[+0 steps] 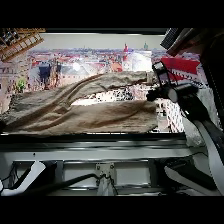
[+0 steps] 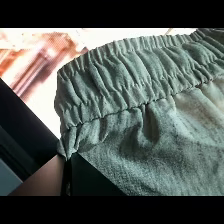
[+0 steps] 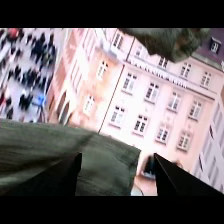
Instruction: Fold the clothes and pants, and hang the long-sleeved shirts on hangers.
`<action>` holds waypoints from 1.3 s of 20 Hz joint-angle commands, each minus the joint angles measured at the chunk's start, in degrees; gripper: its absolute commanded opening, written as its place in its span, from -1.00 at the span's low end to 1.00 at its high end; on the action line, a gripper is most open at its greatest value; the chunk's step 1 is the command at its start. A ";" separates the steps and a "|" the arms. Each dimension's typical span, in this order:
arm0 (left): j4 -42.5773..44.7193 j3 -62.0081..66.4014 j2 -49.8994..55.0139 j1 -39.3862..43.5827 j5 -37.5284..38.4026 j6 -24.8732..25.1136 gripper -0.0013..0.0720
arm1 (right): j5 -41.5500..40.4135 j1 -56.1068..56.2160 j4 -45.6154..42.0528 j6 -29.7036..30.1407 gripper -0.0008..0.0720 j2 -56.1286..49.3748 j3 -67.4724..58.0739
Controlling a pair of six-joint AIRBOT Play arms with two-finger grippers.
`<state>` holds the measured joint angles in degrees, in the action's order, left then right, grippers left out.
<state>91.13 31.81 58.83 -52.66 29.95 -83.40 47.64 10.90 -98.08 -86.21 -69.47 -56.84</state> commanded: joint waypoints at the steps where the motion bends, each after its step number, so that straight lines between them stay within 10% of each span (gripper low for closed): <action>1: -0.28 -0.02 0.04 -0.04 -0.39 -0.57 -0.93 | -0.59 -0.66 0.33 -8.66 0.14 -9.57 -6.86; 16: -0.28 -0.07 0.04 -0.04 -1.99 -0.57 -0.89 | 3.56 -15.91 13.27 1.90 0.02 -7.87 -1.01; 18: -0.26 0.37 -0.42 -0.07 -1.16 -0.59 0.15 | 2.51 -15.91 14.45 1.90 0.02 -8.35 -0.48; 19: -0.26 1.03 -0.92 -0.04 -0.59 -0.59 0.36 | 2.54 -15.91 15.06 1.90 0.02 -8.61 -0.48; 26: -11.43 17.00 0.37 1.51 0.90 -8.09 0.36 | 1.44 -15.85 19.82 2.03 -0.07 -8.63 -0.48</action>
<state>87.20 42.19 57.30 -52.16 29.58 -90.17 49.82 -4.91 -80.88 -84.47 -78.06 -57.39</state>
